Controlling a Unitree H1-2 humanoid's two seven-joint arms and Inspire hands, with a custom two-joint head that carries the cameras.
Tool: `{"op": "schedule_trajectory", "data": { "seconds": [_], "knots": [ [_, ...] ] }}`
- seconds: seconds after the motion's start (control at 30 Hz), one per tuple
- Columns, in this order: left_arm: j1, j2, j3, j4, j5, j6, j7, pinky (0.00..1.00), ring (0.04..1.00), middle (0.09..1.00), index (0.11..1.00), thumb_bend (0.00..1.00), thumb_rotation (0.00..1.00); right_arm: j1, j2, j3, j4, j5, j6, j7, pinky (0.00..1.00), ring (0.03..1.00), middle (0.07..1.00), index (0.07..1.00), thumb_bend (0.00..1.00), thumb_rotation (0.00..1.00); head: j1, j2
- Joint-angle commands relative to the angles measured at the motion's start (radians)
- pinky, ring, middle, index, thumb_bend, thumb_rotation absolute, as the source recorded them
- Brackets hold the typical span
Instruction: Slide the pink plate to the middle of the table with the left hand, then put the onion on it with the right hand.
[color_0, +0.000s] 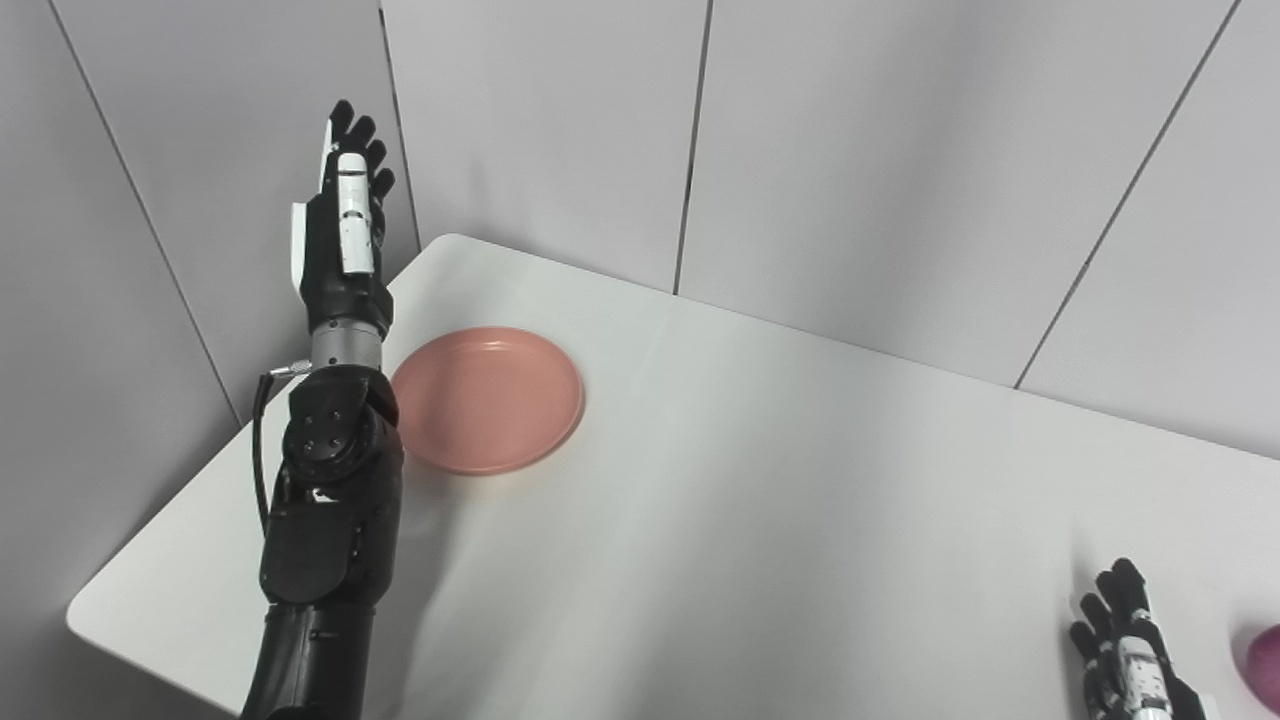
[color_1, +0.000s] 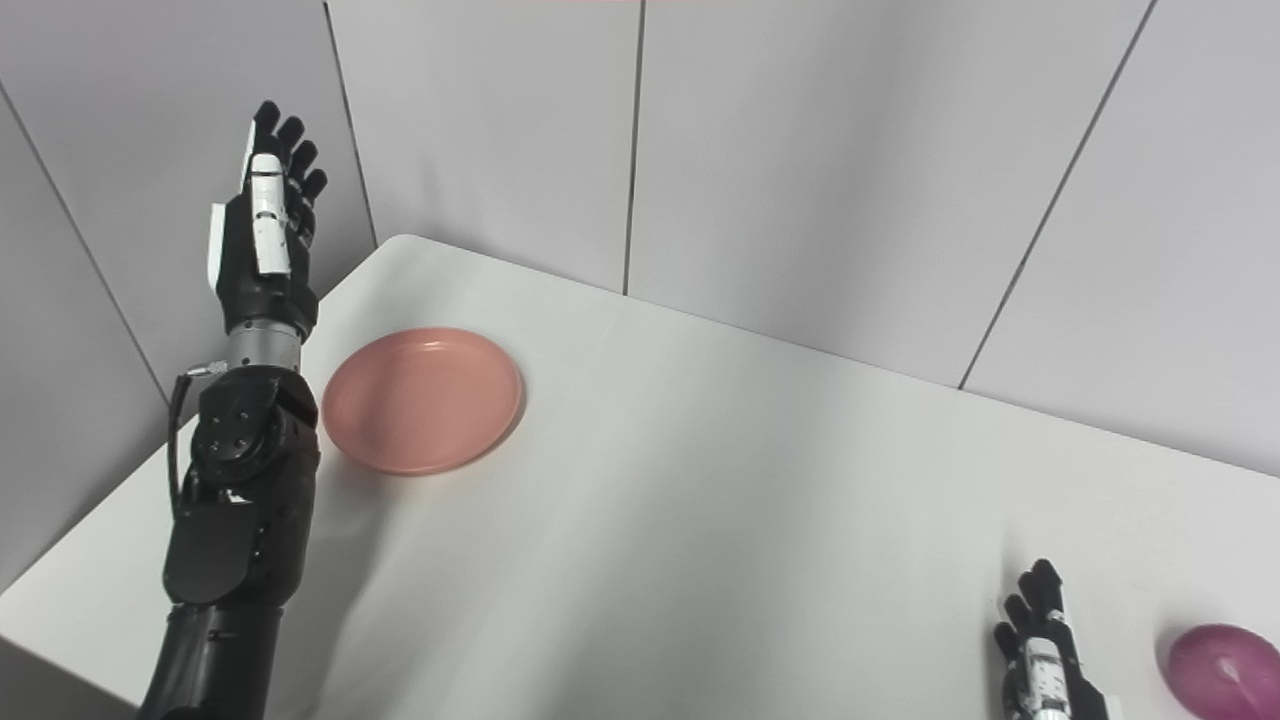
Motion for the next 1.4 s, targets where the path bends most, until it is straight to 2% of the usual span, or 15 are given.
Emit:
{"op": "schedule_trajectory", "data": {
  "seconds": [0.0, 0.23, 0.33, 0.6, 1.23, 1.27, 1.37],
  "knots": [
    [-0.022, 0.046, 0.008, -0.009, -0.012, -0.044, -0.012, 0.99, 0.988, 0.985, 0.961, 0.44, 1.0, -0.01, -0.004, -0.004, 0.005, -0.002, -0.02, 0.006, 1.0, 1.0, 1.0, 1.0, 0.07, 1.0, 0.0, 0.0],
    [-0.011, 0.068, 0.028, 0.021, -0.049, -0.052, -0.014, 0.96, 0.956, 0.952, 0.93, 0.45, 1.0, -0.013, -0.005, -0.007, 0.002, 0.008, -0.008, 0.008, 1.0, 1.0, 1.0, 1.0, 0.11, 1.0, 0.005, -0.002],
    [-0.005, 0.075, 0.029, 0.037, -0.058, -0.062, -0.02, 0.94, 0.944, 0.939, 0.913, 0.45, 1.0, -0.014, -0.008, -0.009, 0.013, 0.01, -0.03, 0.013, 1.0, 1.0, 1.0, 1.0, 0.14, 1.0, 0.006, -0.002],
    [0.004, 0.081, 0.027, 0.066, -0.056, -0.071, -0.019, 0.94, 0.941, 0.937, 0.91, 0.45, 1.0, -0.015, -0.014, -0.01, 0.013, 0.017, -0.03, 0.024, 1.0, 1.0, 1.0, 1.0, 0.18, 1.0, 0.01, -0.001],
    [0.04, 0.075, 0.027, 0.084, -0.063, -0.069, -0.014, 0.9, 0.914, 0.916, 0.887, 0.42, 1.0, -0.015, -0.011, -0.013, 0.009, 0.013, -0.026, 0.02, 1.0, 1.0, 1.0, 1.0, 0.11, 1.0, 0.01, -0.001],
    [0.042, 0.074, 0.028, 0.082, -0.064, -0.068, -0.013, 0.9, 0.914, 0.916, 0.887, 0.42, 1.0, -0.013, -0.005, -0.015, 0.0, 0.003, -0.012, 0.007, 1.0, 1.0, 1.0, 1.0, 0.11, 1.0, 0.01, -0.001],
    [0.051, 0.072, 0.029, 0.079, -0.068, -0.065, -0.008, 0.89, 0.906, 0.907, 0.883, 0.43, 1.0, -0.01, 0.008, -0.015, -0.024, -0.017, 0.022, -0.019, 1.0, 1.0, 1.0, 1.0, 0.02, 1.0, 0.01, -0.001]
  ]
}}
